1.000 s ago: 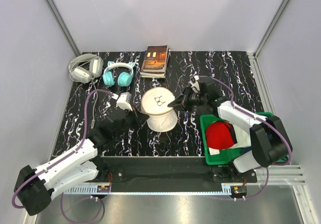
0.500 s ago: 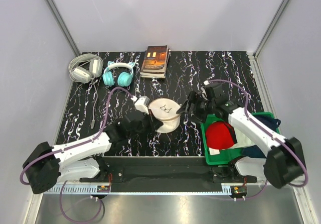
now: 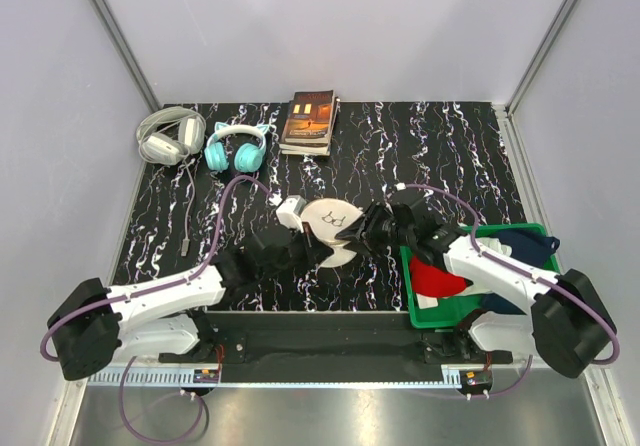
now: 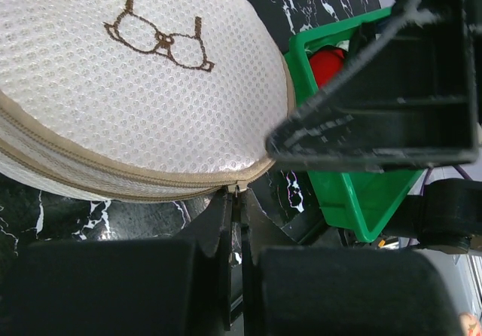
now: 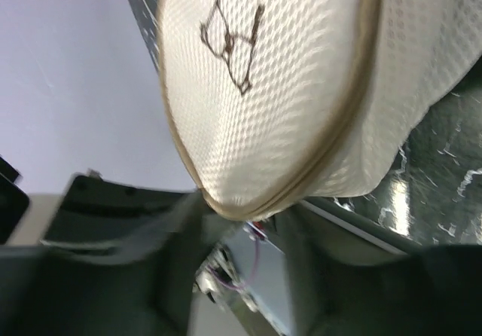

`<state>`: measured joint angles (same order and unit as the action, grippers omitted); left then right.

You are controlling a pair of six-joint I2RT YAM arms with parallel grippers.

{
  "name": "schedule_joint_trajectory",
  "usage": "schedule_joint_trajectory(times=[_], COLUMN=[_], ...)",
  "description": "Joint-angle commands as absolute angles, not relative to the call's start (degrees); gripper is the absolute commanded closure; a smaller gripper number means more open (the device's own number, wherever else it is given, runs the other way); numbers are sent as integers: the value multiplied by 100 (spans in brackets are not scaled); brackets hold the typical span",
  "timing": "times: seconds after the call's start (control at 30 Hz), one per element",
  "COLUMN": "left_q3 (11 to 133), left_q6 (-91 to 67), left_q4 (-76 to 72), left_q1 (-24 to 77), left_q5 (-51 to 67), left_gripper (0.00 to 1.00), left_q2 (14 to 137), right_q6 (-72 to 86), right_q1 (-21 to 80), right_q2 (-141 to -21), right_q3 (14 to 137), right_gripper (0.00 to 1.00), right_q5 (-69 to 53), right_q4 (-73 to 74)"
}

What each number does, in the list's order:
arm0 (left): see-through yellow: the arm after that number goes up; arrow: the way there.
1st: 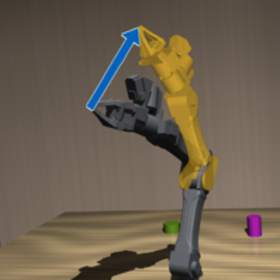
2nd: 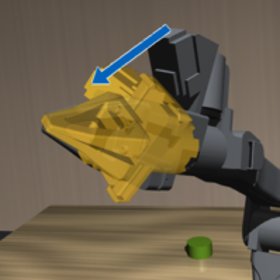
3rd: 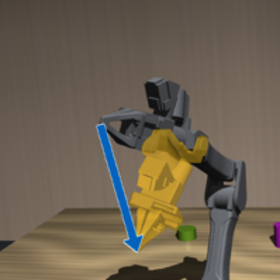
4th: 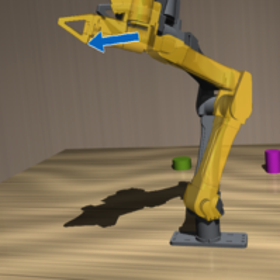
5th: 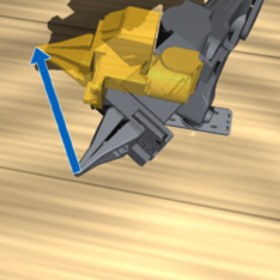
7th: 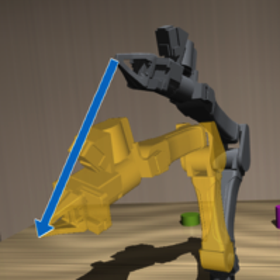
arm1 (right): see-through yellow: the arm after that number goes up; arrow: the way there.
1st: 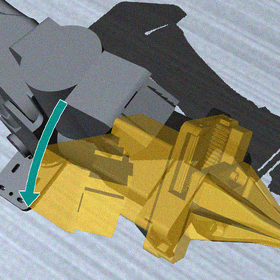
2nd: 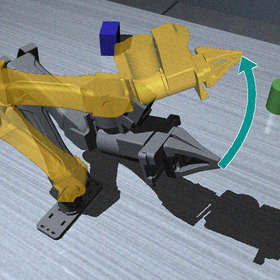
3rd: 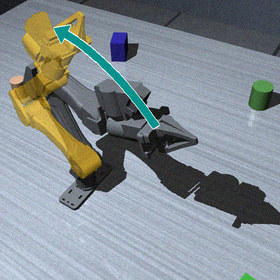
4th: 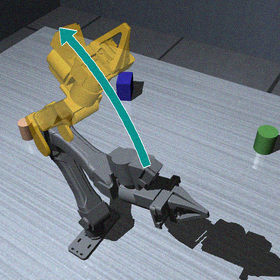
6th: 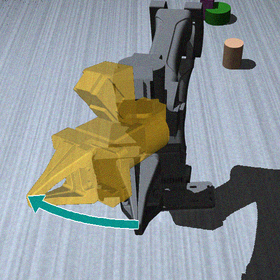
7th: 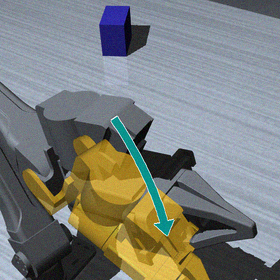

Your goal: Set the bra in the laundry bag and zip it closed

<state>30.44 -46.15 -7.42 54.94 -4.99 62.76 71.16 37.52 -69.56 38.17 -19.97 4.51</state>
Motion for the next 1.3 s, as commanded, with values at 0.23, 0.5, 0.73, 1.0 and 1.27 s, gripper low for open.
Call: schedule_joint_trajectory(times=[0.23,0.5,0.73,1.0,1.27], left_q3=[3234,3068,2760,3339,3595], left_q6=[-4386,-4308,-4227,-4623,-4711], left_q4=[-64,1617,18,-404,-615], left_q1=[5433,3842,4225,4895,4974], left_q5=[-1334,-1470,96,-281,-185], left_gripper=[100,100,100,100,100], left_q2=[5504,4694,4789,5510,6134], right_q6=[7164,6030,5248,5037,5299], right_q1=[3525,2698,2707,2716,2716], right_q2=[-7295,-7628,-9024,-8650,-7032], right_q3=[3981,4323,5701,5610,4246], right_gripper=[100,100,95,42,22], right_q5=[-1792,-3171,-4193,-3079,-2294], right_q4=[-238,-167,191,1114,1600])
